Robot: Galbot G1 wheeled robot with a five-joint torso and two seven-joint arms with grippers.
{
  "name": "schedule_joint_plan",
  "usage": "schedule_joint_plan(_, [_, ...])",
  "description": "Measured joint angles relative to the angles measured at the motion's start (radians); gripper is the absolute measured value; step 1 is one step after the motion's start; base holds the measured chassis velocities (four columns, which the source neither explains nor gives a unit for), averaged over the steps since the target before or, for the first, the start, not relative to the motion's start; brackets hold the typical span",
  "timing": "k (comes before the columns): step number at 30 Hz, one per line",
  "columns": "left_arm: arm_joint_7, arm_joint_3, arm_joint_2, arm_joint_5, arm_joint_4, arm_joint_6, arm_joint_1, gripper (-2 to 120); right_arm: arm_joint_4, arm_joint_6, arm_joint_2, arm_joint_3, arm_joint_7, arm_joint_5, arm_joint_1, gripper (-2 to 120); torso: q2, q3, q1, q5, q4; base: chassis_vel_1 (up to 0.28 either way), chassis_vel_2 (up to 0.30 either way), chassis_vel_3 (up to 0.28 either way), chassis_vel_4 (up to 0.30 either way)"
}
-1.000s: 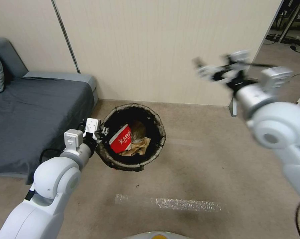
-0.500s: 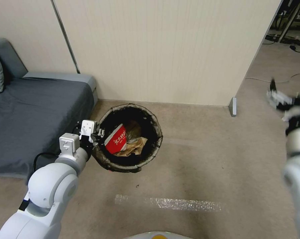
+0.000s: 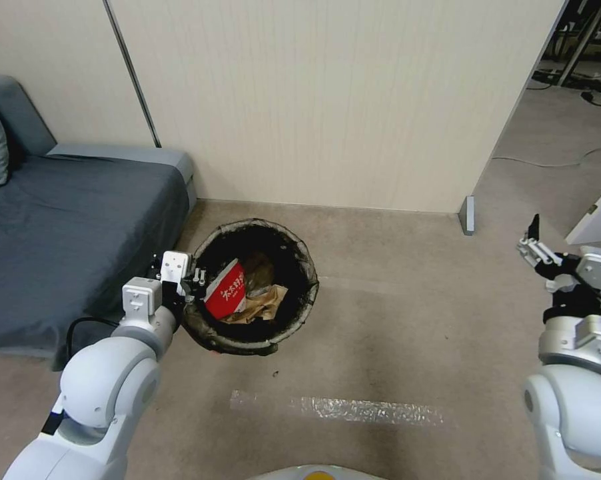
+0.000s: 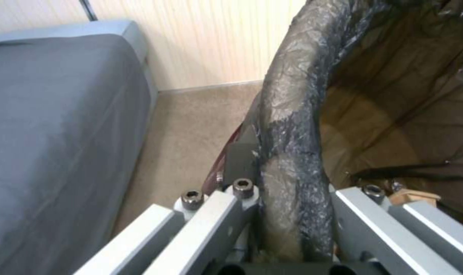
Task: Pick up the trash bin, then pick up the garbage from the floor and place it into the trash bin.
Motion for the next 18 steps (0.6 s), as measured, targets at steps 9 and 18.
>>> schedule_joint_plan(9, [0.002,-0.008,0.013,-0.019,-0.002,0.0,-0.007,1,-0.021,0.009,0.014,-0.012,0.005,-0.009,-0.009,100,0.0,0.0,0.0,0.0,0.0001,0.0,0.0,0.0,0.0])
schedule_joint_plan(18, [-0.004,-0.007,0.016,-0.034,0.008,0.0,-0.016,1,-0.032,0.011,0.024,-0.021,0.011,-0.013,-0.014,100,0.0,0.0,0.0,0.0001,0.0,0.0,0.0,0.0,0.0])
